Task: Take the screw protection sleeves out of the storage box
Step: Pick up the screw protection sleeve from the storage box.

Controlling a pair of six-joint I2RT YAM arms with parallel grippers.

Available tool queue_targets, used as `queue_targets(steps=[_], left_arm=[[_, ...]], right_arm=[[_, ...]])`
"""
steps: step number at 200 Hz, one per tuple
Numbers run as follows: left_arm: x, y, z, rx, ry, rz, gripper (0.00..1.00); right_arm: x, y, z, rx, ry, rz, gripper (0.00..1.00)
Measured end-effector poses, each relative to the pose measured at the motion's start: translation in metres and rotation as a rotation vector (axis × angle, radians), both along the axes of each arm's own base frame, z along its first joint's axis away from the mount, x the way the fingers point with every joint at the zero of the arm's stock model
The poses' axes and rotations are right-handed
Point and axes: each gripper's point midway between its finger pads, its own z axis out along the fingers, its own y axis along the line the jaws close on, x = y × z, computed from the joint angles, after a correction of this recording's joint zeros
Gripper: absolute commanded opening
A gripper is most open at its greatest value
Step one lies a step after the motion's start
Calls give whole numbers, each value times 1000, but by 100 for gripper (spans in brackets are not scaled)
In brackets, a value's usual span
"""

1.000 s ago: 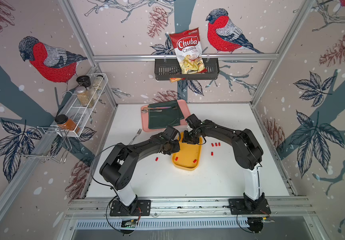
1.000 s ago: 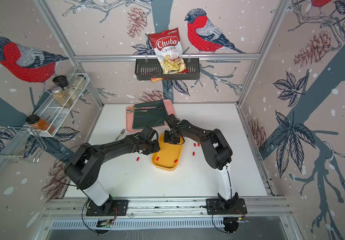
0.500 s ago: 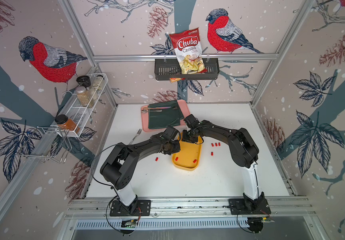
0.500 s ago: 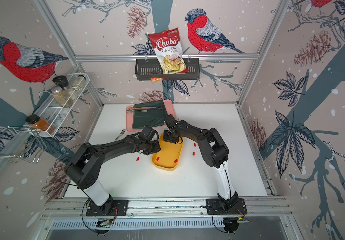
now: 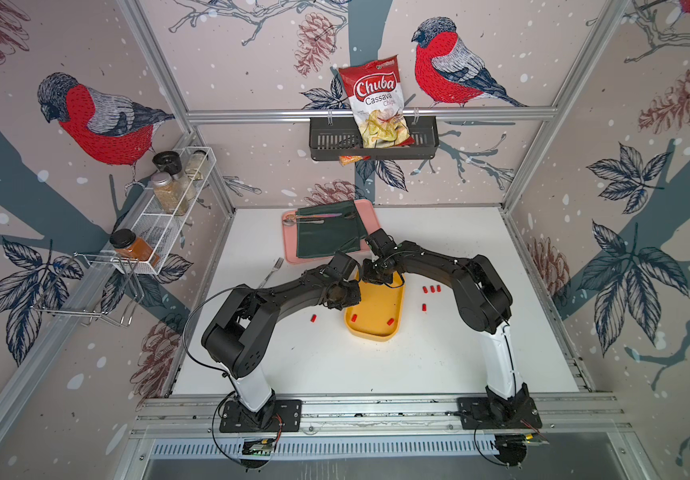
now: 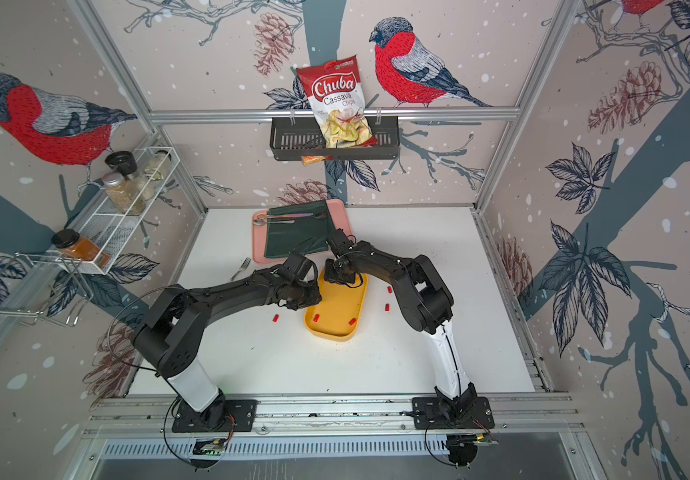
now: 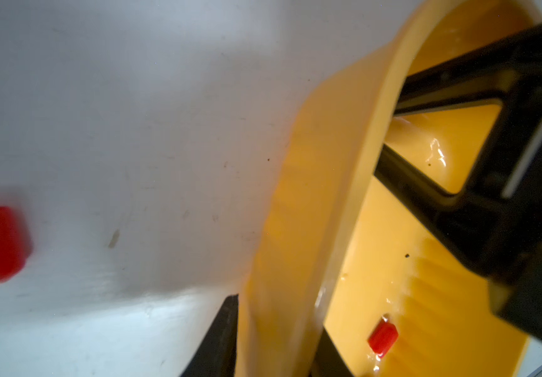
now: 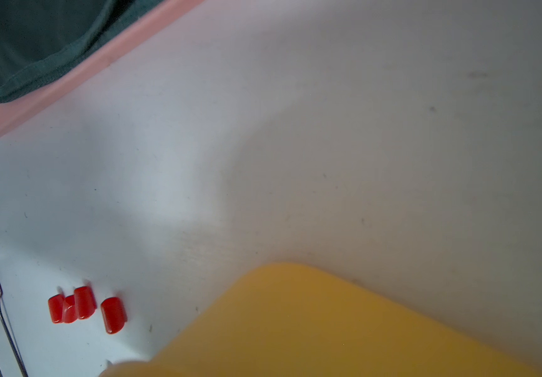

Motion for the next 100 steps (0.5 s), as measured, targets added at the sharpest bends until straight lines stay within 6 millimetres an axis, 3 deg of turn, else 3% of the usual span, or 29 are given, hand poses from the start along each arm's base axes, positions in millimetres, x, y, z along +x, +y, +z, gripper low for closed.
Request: queue_targets(steps=[43, 79, 100], left_arm=[[3, -2, 3, -4, -7, 1, 35], [5, -3, 4, -5, -8, 1, 36], [6, -4, 5, -7, -11, 1, 37]], right_arm=[[-2, -2, 13, 4, -12, 7, 7], [-8, 2, 57, 61, -68, 48, 6], [-14, -9, 87, 96, -93, 47, 5]])
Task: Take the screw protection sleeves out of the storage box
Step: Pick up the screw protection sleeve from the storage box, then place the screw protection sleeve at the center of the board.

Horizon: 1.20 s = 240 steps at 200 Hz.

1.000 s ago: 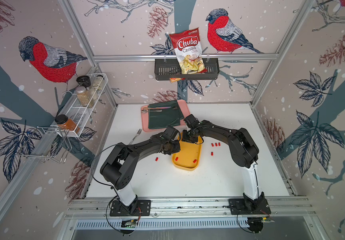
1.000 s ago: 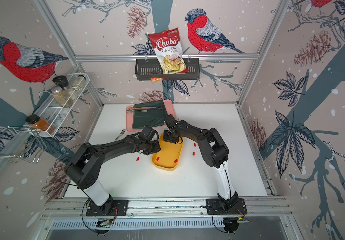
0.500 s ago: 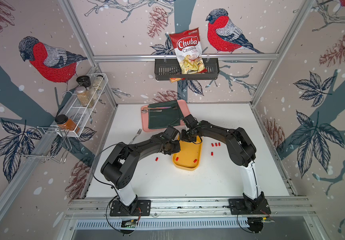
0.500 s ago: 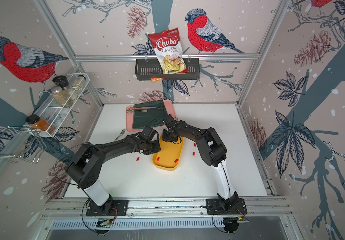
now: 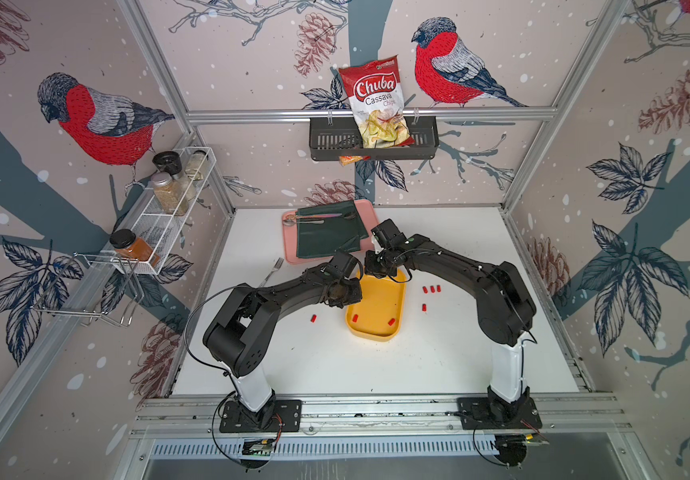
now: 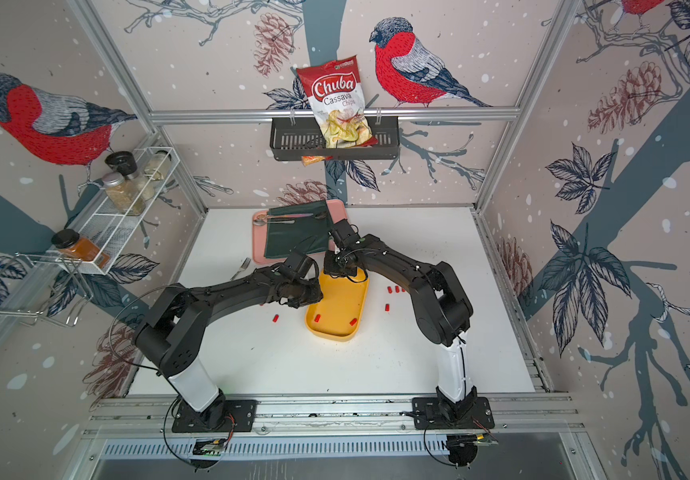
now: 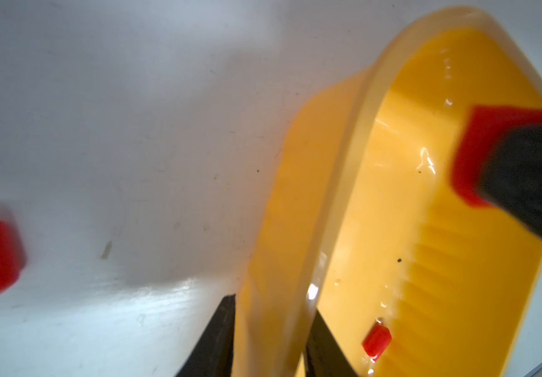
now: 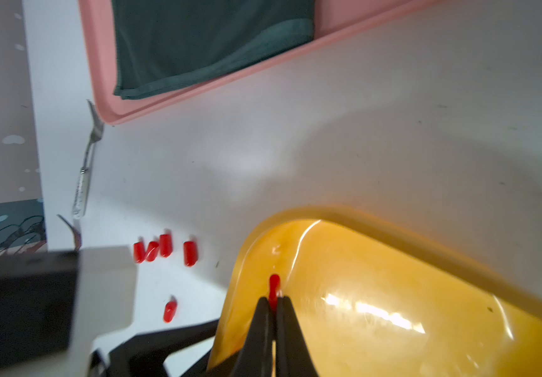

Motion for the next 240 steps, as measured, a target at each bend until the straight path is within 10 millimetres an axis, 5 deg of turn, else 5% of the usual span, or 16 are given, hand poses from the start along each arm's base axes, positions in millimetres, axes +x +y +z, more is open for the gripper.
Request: queue_targets(steps=[30, 61, 97, 153, 240], left_arm=[[2, -2, 3, -5, -7, 0, 38], [3, -2, 3, -6, -6, -1, 38], [3, -2, 4, -6, -6, -1, 38], [2, -4, 4, -15, -2, -6, 39], [-1, -5, 4, -25, 7, -10, 39]], right_arm=[[3, -71, 15, -51, -22, -94, 5], [-3, -185, -20, -302, 45, -251, 6], [-14, -250, -47, -496, 120, -314, 7], [-10, -268, -82, -656, 170, -260, 11], [6, -272, -95, -701, 138, -238, 20]])
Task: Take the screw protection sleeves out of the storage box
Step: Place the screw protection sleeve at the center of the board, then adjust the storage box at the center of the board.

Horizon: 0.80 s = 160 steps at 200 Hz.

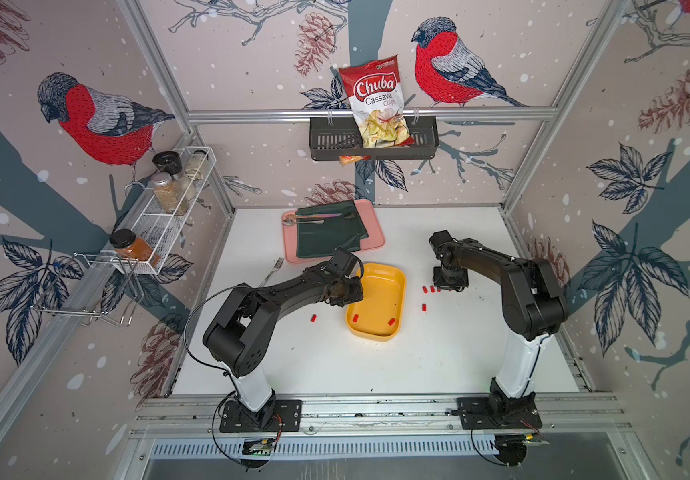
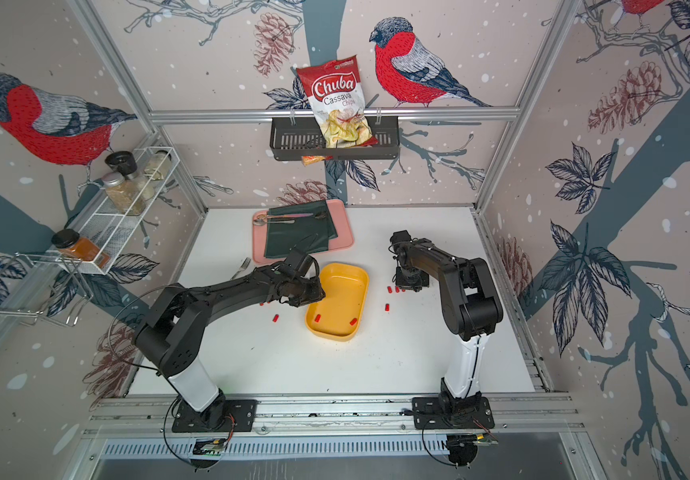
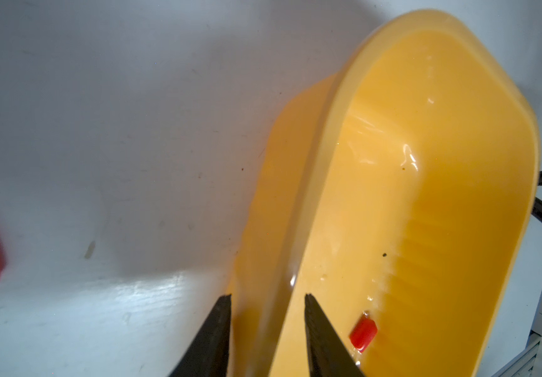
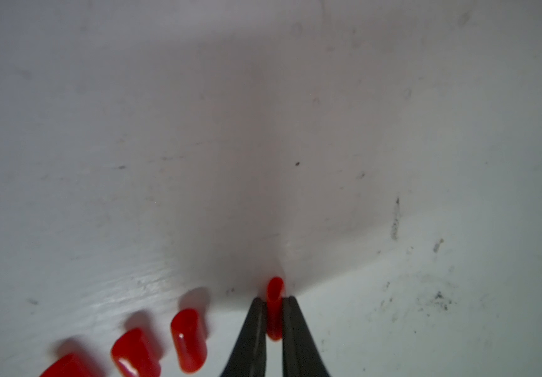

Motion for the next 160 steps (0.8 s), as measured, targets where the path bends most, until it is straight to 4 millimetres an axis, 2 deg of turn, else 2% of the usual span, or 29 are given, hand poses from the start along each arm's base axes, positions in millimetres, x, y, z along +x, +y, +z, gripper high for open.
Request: queue_targets(steps=[31, 53, 71, 89, 106, 123, 142, 160], left_arm=[[0, 0, 1, 0, -2, 0, 39], [0, 0, 1, -1, -1, 0, 40], [0, 0, 2, -5, -3, 4, 40], [-2, 1, 4, -11, -4, 6, 41], [-7, 2, 4, -27, 8, 19, 41], [-10, 2, 3, -37, 22, 28, 41], [-11, 3, 3, -42, 19, 34, 39], [-15, 5, -3, -35, 34, 38, 35]], right_arm=[[1, -2, 0, -6, -6, -4, 29], [3, -1, 9, 8, -33, -5, 35], [11, 4, 35, 31, -94, -6, 38], [22, 19, 75, 102, -193, -12, 40], [19, 60, 105, 263, -248, 21, 43], [-1, 125, 116, 470, -217, 84, 44], [-34, 193, 109, 633, -100, 156, 43], [-68, 239, 95, 728, 24, 206, 43]])
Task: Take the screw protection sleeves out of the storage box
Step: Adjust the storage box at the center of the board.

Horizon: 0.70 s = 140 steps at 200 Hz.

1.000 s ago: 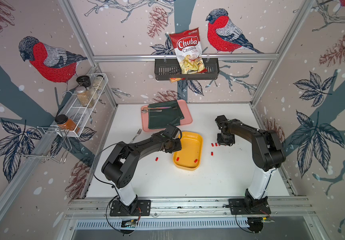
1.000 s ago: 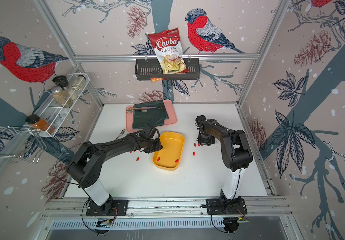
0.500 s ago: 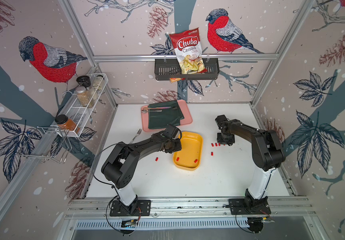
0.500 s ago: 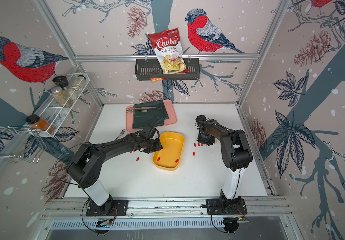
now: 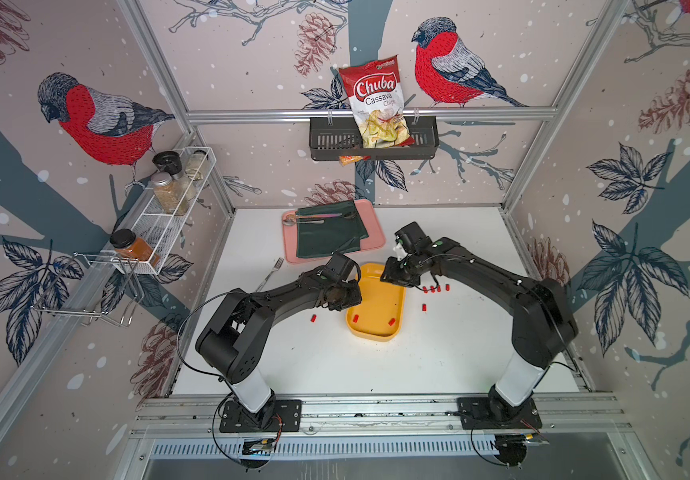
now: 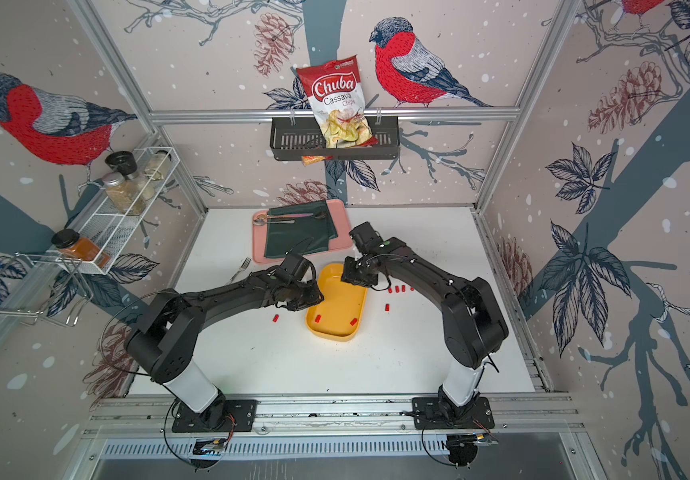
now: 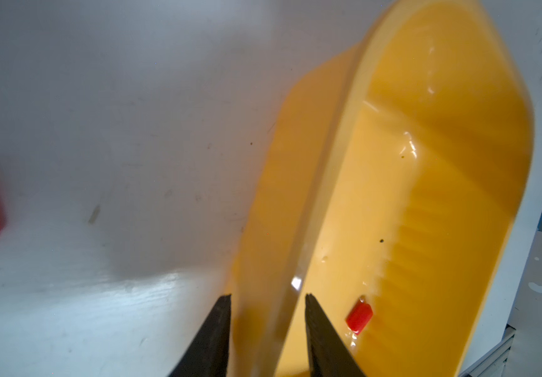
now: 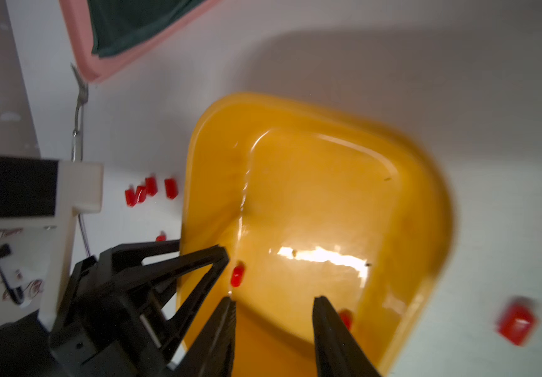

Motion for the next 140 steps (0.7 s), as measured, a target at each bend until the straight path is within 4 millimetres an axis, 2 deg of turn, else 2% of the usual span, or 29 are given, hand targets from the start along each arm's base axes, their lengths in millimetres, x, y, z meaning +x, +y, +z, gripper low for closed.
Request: queue_targets(steps=[16, 51, 89, 140], left_arm=[[-1, 2, -4, 9, 6, 3, 29], [0, 5, -8, 29, 4, 14, 8], [3, 9, -12, 47, 4, 41, 3], [4, 11, -10, 73, -5, 44, 2]], right_arm=[[-18, 17, -13, 26, 69, 25, 43], [-40, 28, -36, 62, 184, 41, 43], [-55, 42, -48, 88, 240, 92, 43], [-59, 41, -57, 61, 247, 118, 43]])
